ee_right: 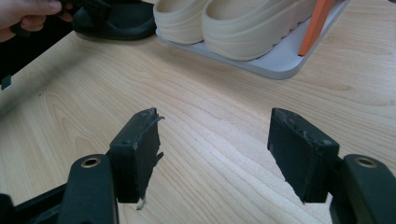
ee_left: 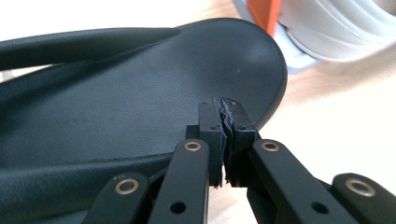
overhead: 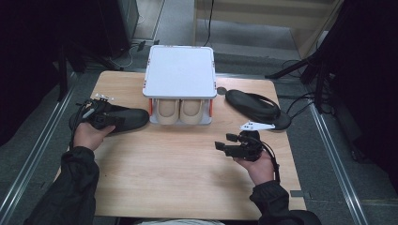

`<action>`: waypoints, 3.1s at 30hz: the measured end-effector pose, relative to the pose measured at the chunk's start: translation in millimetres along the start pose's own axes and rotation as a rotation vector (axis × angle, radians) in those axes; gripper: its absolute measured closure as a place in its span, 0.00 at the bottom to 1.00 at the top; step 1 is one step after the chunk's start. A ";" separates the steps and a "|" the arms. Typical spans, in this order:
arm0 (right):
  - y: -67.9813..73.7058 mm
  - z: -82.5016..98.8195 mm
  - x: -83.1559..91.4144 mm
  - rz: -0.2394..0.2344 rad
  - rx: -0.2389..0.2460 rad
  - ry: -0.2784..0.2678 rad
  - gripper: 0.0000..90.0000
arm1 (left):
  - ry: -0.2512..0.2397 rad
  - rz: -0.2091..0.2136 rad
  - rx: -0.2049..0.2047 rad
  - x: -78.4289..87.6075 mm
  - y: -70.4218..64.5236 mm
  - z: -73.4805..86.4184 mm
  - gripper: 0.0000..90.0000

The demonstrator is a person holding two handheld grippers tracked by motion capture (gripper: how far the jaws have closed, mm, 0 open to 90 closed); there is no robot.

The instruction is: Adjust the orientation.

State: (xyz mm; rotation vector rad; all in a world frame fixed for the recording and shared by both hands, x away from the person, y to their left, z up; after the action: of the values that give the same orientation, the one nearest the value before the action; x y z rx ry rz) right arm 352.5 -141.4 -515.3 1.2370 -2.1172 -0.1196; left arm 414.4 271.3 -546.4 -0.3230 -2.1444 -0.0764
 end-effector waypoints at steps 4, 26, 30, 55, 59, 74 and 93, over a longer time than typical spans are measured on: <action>-1.2 -0.5 1.0 0.004 -0.006 -0.003 0.38 | -0.012 0.012 -0.001 5.5 -4.4 8.4 0.98; -0.8 -3.7 -7.8 -0.006 0.002 0.014 0.39 | -0.114 -0.094 0.170 60.8 51.6 43.4 0.96; -0.4 -7.6 -12.8 -0.015 0.011 0.016 0.39 | -0.096 -0.117 0.205 60.8 61.5 58.9 0.97; 0.4 -13.3 -17.3 -0.013 0.018 0.018 0.39 | -0.020 -0.173 0.272 11.5 97.5 54.4 0.98; 1.1 -10.7 -15.7 -0.007 0.012 0.020 0.39 | -0.023 -0.170 0.280 3.3 104.9 42.0 0.98; 4.0 3.3 -2.2 0.022 -0.008 0.000 0.40 | -0.057 -0.186 0.303 -24.4 119.4 1.6 0.98; 2.7 12.5 7.7 0.049 -0.030 -0.007 0.40 | -0.103 -0.123 0.270 -4.7 96.6 -29.2 0.98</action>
State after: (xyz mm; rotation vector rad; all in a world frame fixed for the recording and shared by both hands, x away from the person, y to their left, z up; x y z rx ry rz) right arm 340.7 -149.1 -520.0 1.1673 -2.1423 -0.1340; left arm 465.5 358.3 -540.5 -0.0379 -2.2420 0.1619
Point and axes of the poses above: each handheld gripper's, and its own axes: x roughly backward along the jaws, z roughly out of its underside, y roughly to its left, the point moved 7 cm from there along -x, roughly forward along the jaws, and after that the axes turned 10 degrees about -z, right-handed, at the moved point
